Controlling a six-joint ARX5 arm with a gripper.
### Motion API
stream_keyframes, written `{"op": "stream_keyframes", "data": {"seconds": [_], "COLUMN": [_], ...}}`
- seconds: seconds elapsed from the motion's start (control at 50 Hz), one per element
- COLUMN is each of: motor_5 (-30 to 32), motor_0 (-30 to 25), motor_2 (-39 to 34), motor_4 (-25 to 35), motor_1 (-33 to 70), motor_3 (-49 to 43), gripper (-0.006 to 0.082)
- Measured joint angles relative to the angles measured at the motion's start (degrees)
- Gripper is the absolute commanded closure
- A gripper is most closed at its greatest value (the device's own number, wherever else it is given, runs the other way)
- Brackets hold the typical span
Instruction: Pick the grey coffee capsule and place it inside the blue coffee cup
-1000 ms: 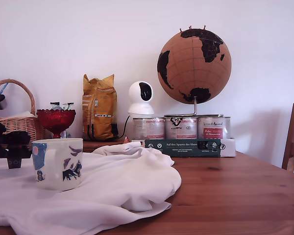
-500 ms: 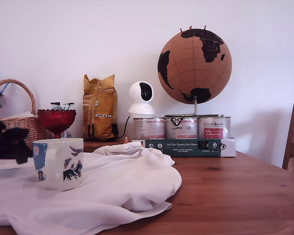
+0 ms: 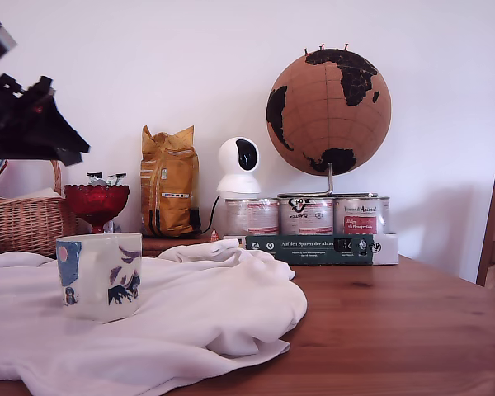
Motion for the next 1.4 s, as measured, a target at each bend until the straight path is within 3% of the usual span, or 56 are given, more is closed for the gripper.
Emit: {"op": "stream_keyframes", "data": {"seconds": [0.16,0.42,0.6,0.88,1.18,1.4], "motor_5": [2.93,8.44,9.01,9.01,9.01,9.01], "motor_0": [-5.57,-12.31,-13.29,-13.31,-13.55,-15.52], "motor_2": [0.00,0.00,-0.02,-0.02,-0.02,0.63], "motor_4": [-1.49,-8.96,-13.18,-14.95,-16.87,-16.92], "motor_1": [0.07,0.07,0.07,0.07,0.07,0.07], "motor_3": [-5.97,-16.50,-19.96,-26.05,-26.91,-31.50], "gripper": [0.0600,0.0600,0.0600,0.0593,0.0292,0.0285]}}
